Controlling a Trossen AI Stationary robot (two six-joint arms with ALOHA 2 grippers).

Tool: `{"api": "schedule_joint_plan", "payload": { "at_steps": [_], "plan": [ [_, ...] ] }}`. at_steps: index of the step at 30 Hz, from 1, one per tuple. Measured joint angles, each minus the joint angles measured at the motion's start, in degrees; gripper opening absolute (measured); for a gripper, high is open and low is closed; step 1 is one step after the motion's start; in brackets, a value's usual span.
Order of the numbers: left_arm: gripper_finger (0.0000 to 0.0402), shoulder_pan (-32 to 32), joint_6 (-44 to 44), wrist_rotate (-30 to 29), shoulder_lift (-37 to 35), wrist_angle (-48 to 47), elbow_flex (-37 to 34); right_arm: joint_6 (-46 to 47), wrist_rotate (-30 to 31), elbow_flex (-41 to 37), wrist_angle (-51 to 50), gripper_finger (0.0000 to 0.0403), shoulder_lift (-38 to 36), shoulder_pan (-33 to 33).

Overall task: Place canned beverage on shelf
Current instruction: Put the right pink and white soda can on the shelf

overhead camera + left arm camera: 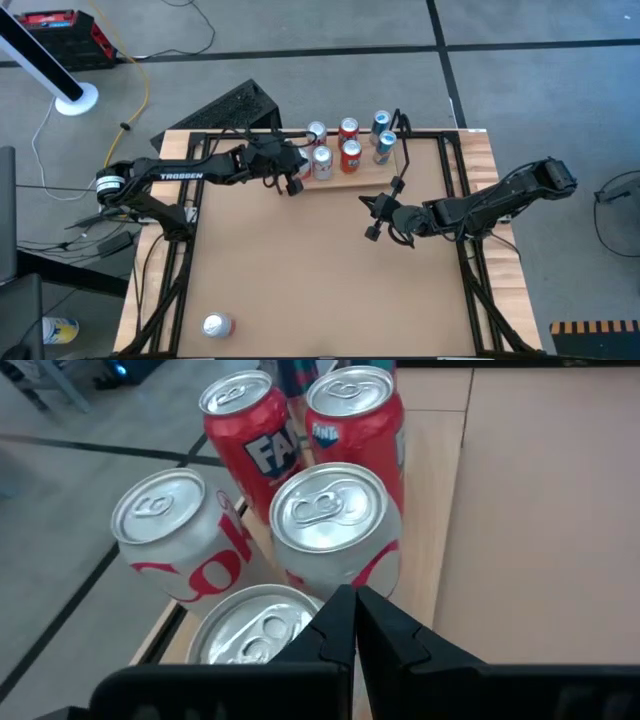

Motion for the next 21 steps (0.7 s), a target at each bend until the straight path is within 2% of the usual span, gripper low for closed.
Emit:
{"api": "schedule_joint_plan", "payload": {
  "at_steps": [21],
  "plan": [
    [0.0, 2.72, -0.16, -1.35, -0.02, -1.88, -0.02, 0.02, -0.1, 0.0, 0.02, 0.0027, 0.0, 0.0]
  ]
}}
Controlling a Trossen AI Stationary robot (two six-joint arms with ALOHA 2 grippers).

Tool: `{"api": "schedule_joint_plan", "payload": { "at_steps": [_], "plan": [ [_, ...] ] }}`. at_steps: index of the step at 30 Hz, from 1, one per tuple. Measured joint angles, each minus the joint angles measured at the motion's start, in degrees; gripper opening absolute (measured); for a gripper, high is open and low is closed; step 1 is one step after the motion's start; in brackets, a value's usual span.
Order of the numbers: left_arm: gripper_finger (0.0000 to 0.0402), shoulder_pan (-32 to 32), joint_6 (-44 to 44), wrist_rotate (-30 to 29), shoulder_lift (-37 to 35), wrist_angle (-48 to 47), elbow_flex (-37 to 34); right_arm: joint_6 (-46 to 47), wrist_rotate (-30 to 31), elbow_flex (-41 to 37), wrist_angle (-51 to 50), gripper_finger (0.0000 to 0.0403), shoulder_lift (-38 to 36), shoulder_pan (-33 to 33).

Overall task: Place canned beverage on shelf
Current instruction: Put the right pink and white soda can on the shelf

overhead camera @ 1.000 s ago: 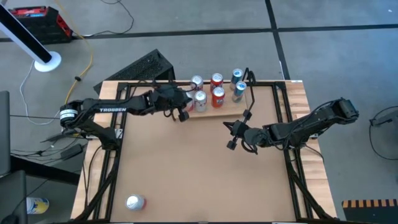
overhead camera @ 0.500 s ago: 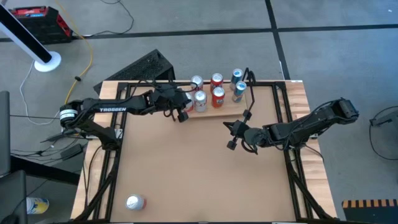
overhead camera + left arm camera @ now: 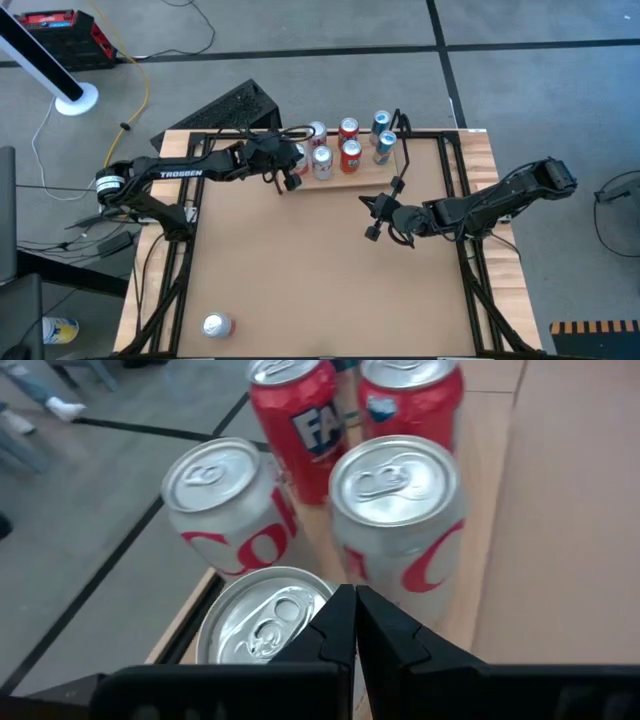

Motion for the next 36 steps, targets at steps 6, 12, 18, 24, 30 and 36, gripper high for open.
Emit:
{"api": "schedule_joint_plan", "payload": {
  "at_steps": [6, 12, 18, 24, 30, 36],
  "plan": [
    [0.0, 1.74, 0.39, -0.82, 0.0, -0.02, 0.0, 0.0, -1.93, 0.0, 0.0, 0.0027, 0.02, 0.0],
    [0.0, 4.02, 1.02, -0.81, 0.0, -0.04, 0.0, 0.0, -1.93, 0.0, 0.04, 0.0027, 0.02, 0.0],
    [0.0, 6.07, 3.22, -0.79, 0.0, -0.05, 0.0, 0.0, -1.93, 0.0, 0.02, 0.0027, 0.02, 0.0],
    [0.0, 6.85, 6.08, 2.15, 0.0, 0.35, 0.0, 0.0, -1.93, 0.0, 0.03, 0.0027, 0.02, 0.0],
    [0.0, 5.63, 8.16, 4.07, -2.5, 0.7, 0.96, 0.0, -2.4, 0.0, 0.0, 0.0027, 0.02, 0.0],
    [0.0, 5.38, 6.61, 3.92, -3.5, -8.61, 6.19, 0.42, -2.85, 0.0, 0.0, 0.0027, 0.02, 0.0]
  ]
}}
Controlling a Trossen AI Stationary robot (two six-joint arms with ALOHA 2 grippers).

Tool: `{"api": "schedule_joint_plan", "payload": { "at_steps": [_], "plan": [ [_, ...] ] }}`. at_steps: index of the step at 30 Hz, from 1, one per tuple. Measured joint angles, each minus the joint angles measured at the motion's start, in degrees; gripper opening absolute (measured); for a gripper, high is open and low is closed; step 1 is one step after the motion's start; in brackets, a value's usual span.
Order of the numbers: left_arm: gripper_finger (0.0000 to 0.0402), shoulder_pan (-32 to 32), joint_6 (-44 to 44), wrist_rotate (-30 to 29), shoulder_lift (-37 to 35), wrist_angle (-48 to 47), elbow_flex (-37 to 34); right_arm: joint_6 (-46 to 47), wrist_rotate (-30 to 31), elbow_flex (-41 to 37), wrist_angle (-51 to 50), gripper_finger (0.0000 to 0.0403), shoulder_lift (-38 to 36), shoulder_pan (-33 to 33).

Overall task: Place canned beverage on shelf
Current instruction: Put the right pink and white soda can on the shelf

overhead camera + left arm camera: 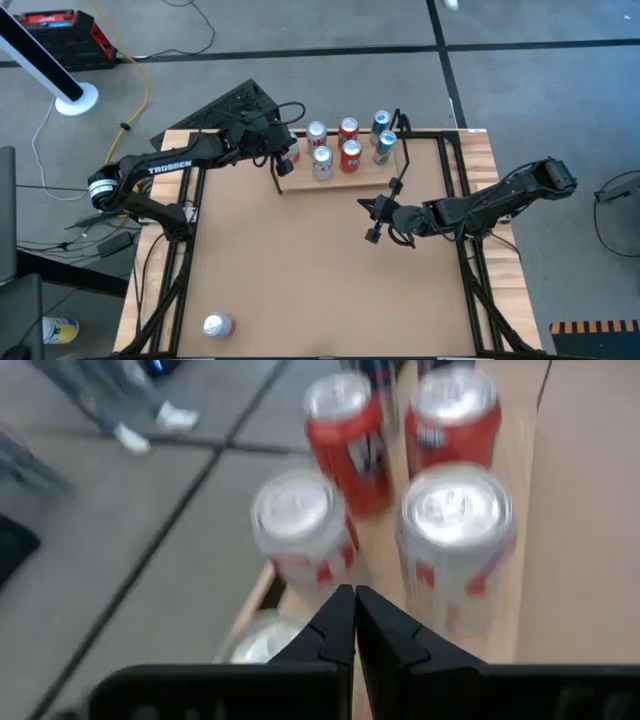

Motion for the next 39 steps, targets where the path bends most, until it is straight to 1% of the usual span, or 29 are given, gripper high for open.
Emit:
{"api": "schedule_joint_plan", "payload": {
  "at_steps": [5, 9, 11, 14, 17, 20, 22, 24, 26, 29, 31, 33, 35, 38, 39],
  "plan": [
    [0.0, 0.0, -0.6, -0.46, 0.64, -8.02, 1.09, 0.19, -0.14, 0.0, 0.08, 0.0027, 0.0, 0.1],
    [0.0, -0.18, -0.64, -5.43, -0.07, -10.58, 1.15, 0.48, -0.36, 0.0, 0.15, 0.0027, 0.0, 0.11],
    [0.0, -0.5, -0.7, -8.1, -2.17, -10.56, 1.07, 0.48, -0.42, 0.0, 0.13, 0.0027, 0.0, 0.11],
    [0.0, -1.02, -0.62, -9.91, -7.17, -8.26, 0.1, 0.6, -1.46, 0.0, -0.03, 0.0027, 0.0, -0.02],
    [0.0, -0.1, -3.97, -12.01, -12.49, -5.71, -4.35, 1.26, -1.64, 0.02, -0.34, 0.0027, 0.02, 0.02],
    [0.0, 1.99, -9.11, -13.27, -17.57, 0.3, -12.11, 3.06, -1.66, 0.02, -1.46, 0.0027, 0.02, 0.46],
    [0.0, 3.27, -12.97, -13.03, -19.71, 3.16, -17.03, 4.13, -1.66, 0.02, -2.35, 0.0027, 0.02, 0.73],
    [0.0, 4.27, -15.58, -11.19, -20.66, 3.79, -20.99, 4.94, -1.66, 0.02, -2.59, 0.0027, 0.02, 1.11],
    [0.0, 5.39, -16.38, -8.56, -20.8, 4.07, -23.09, 5.01, -1.66, 0.02, -2.49, 0.0027, 0.02, 1.33],
    [0.0, 7.25, -15.1, -5.22, -19.81, 3.87, -24.31, 5.05, -1.66, 0.02, -2.16, 0.0027, 0.02, 1.33],
    [0.0, 8.96, -12.98, -1.62, -18.68, 3.51, -24.61, 5.11, -1.65, 0.02, -2.14, 0.0027, 0.02, 1.07],
    [0.0, 11.23, -10.6, 5.02, -17.25, 4.92, -24.57, 5.14, -1.64, 0.02, -2.06, 0.0027, 0.02, 0.65],
    [0.0, 14.11, -8.45, 13.75, -15.4, 6.02, -24.53, 5.14, -1.63, 0.02, -2.03, 0.0027, 0.02, 0.38],
    [0.0, 17.98, -7.88, 24.94, -12.05, 7.51, -24.55, 5.13, -1.62, 0.02, -2.04, 0.0027, 0.02, 0.35],
    [0.0, 19.06, -8.12, 27.62, -11.06, 8.3, -24.55, 5.11, -1.64, 0.02, -2.13, 0.0027, 0.02, 0.35]
  ]
}}
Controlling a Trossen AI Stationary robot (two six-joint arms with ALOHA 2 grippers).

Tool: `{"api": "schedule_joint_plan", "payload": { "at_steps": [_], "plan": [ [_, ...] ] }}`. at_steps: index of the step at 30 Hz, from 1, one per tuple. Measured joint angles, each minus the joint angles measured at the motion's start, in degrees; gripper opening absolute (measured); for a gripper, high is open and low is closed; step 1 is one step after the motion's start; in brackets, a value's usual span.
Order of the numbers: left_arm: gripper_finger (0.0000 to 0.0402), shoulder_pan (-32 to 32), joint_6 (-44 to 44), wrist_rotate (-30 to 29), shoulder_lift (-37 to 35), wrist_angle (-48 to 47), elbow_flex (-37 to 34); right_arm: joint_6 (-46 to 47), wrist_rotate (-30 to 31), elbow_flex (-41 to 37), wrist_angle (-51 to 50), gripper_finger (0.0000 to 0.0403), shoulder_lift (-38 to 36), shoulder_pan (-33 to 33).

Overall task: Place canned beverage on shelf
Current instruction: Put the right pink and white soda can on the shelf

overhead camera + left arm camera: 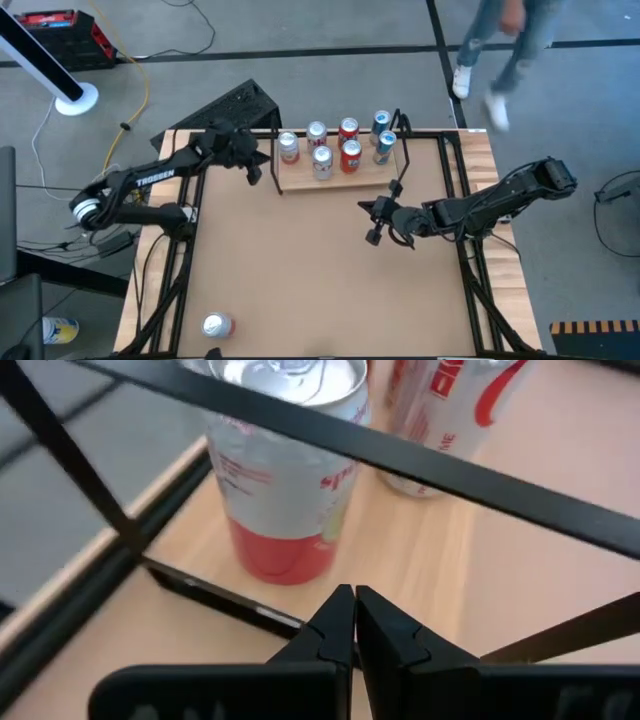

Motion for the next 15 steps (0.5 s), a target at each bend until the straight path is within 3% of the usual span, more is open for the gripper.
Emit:
{"api": "schedule_joint_plan", "payload": {
  "at_steps": [6, 15],
  "plan": [
    [0.0, 1.87, -3.18, 5.22, 3.72, 4.75, 0.0, -0.02, 0.02, 0.0, -0.58, 0.0027, 0.0, 0.13],
    [0.0, -0.86, -6.94, 2.95, 7.57, 10.22, 0.02, 0.46, 0.02, 0.0, -1.02, 0.0027, 0.0, 0.13]
  ]
}}
